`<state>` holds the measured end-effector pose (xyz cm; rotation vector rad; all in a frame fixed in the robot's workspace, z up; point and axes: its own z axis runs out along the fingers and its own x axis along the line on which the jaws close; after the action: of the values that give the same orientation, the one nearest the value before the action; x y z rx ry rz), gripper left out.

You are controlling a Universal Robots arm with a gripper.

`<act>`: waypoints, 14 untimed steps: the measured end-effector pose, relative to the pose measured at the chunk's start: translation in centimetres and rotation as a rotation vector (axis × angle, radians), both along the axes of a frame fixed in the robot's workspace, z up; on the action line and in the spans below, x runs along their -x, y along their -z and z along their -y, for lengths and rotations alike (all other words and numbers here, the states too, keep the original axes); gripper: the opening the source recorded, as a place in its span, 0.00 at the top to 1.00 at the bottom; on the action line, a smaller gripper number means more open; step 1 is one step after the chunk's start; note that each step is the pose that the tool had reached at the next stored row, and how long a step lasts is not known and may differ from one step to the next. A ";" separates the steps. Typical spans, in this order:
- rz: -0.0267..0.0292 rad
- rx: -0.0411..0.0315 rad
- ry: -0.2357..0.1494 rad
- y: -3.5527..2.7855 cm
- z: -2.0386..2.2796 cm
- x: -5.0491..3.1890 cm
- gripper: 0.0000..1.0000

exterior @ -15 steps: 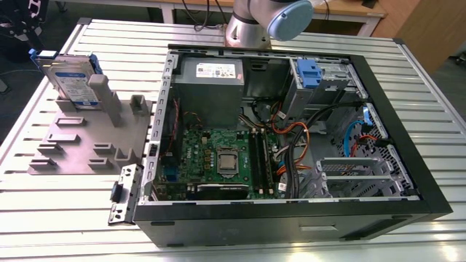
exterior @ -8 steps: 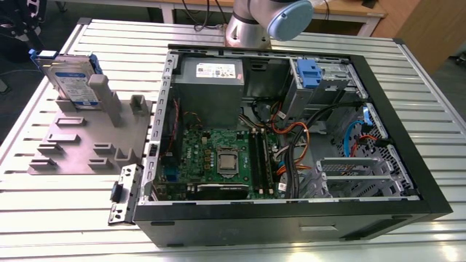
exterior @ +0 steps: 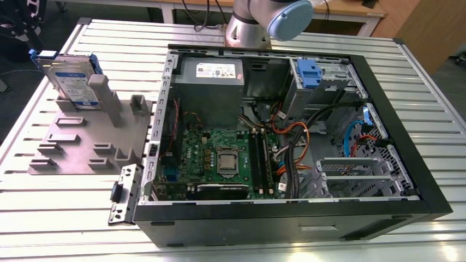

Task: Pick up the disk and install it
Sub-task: 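Pick up the disk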

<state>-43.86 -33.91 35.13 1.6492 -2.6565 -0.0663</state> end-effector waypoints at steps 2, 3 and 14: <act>-0.0001 0.0000 0.000 0.00 0.00 0.00 0.89; 0.0000 0.0000 0.000 0.00 0.00 0.00 0.89; 0.0037 0.0001 -0.014 0.45 -0.14 0.04 0.69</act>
<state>-43.91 -33.77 34.68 1.6693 -2.6473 -0.0631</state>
